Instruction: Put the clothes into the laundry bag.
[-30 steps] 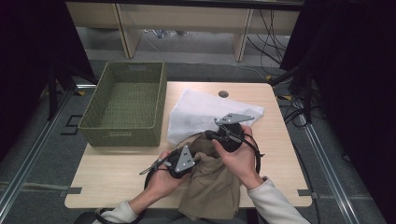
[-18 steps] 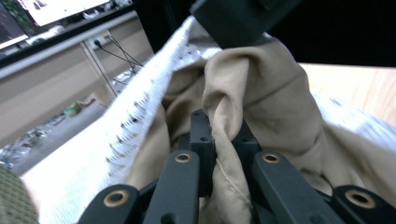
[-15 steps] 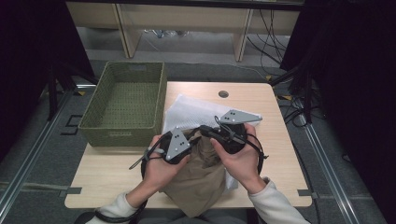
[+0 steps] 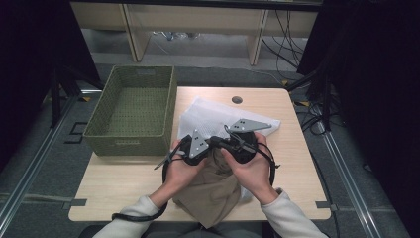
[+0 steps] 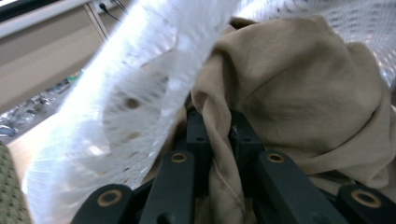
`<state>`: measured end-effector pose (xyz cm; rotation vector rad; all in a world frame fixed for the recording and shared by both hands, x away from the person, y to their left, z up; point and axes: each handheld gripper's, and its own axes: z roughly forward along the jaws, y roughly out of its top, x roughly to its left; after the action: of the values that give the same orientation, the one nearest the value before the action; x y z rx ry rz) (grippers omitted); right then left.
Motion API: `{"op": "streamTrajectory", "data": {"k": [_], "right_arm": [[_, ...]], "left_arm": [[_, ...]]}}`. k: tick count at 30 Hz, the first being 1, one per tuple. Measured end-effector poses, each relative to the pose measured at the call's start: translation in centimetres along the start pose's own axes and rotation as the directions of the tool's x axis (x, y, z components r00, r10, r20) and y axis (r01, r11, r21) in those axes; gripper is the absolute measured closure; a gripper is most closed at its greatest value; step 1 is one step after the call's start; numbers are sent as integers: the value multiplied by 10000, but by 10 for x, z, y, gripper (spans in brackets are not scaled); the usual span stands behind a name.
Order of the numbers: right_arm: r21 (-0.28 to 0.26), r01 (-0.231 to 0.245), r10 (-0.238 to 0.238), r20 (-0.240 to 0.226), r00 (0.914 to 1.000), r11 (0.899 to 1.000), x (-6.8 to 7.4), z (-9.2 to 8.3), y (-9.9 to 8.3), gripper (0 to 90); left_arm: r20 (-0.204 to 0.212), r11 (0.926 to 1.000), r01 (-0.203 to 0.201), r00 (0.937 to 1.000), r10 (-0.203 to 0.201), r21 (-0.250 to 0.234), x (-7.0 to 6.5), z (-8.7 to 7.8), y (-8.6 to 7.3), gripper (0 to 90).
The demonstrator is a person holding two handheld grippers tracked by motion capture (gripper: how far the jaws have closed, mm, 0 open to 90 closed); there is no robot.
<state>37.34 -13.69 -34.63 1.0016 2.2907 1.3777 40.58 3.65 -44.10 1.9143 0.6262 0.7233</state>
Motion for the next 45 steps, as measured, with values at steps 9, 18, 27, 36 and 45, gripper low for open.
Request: {"op": "streamTrajectory", "data": {"k": [9, 18, 27, 36, 45], "right_arm": [[-294, 91, -89, 70, 9999, 9995, 1, -9, 4, 900], [337, -459, 442, 487, 9978, 9984, -17, 4, -8, 900], [608, -607, 570, 611, 9965, 9963, -24, 9, -12, 900], [559, -657, 623, 610, 9962, 9963, -26, 10, -13, 900], [543, -341, 305, 651, 9974, 9979, -27, 9, -12, 900]], "left_arm": [[-637, 9941, -58, 9980, -11, -1081, -7, -19, 19, 828], [-654, 9998, -203, 9977, 201, -10, -11, 33, -21, 748], [-515, 9998, -198, 9985, 200, 55, -7, 29, -24, 620], [-83, 9988, 166, 9998, -170, -459, -6, -15, -16, 419], [-251, 9989, 406, 9988, -412, -217, 5, -53, -27, 323]]}}
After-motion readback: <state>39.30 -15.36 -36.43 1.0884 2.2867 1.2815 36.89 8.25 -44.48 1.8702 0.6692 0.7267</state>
